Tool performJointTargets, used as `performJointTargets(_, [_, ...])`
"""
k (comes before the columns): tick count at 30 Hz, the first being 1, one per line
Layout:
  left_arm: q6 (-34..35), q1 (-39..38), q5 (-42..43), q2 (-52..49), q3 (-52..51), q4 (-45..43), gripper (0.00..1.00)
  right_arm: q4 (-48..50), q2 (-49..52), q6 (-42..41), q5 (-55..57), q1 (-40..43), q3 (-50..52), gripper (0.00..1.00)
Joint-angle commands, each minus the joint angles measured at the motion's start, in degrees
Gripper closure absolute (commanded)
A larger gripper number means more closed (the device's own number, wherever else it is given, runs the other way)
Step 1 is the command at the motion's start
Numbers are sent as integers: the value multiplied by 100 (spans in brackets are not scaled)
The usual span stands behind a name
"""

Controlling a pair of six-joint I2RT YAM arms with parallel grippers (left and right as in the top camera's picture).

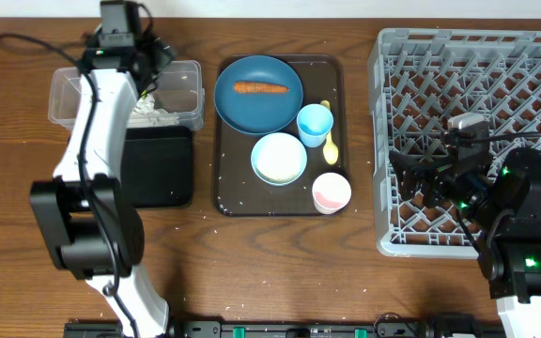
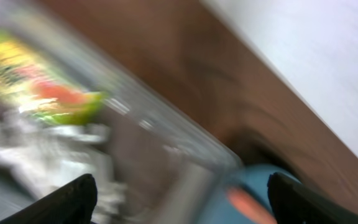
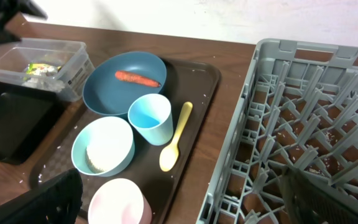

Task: Sort waste into correct bins and load items into the dishwasher rack
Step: 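Carry tissue and wrapper with left gripper into clear plastic bin, then move left gripper to blue plate and grasp the carrot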

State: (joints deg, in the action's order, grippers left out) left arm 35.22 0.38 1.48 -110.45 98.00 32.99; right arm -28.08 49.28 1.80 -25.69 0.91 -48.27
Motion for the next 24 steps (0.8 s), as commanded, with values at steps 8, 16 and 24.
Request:
performJointTargets(8, [-957, -1744, -114, -101, 210, -485, 5, -72, -13, 61, 20, 57, -122, 1])
performJointTargets(16, [-173, -1947, -262, -1115, 210, -1132, 5, -321, -13, 61, 20, 57, -122, 1])
performJointTargets(24, [304, -1945, -260, -1838, 210, -1126, 7, -350, -13, 61, 20, 57, -122, 1])
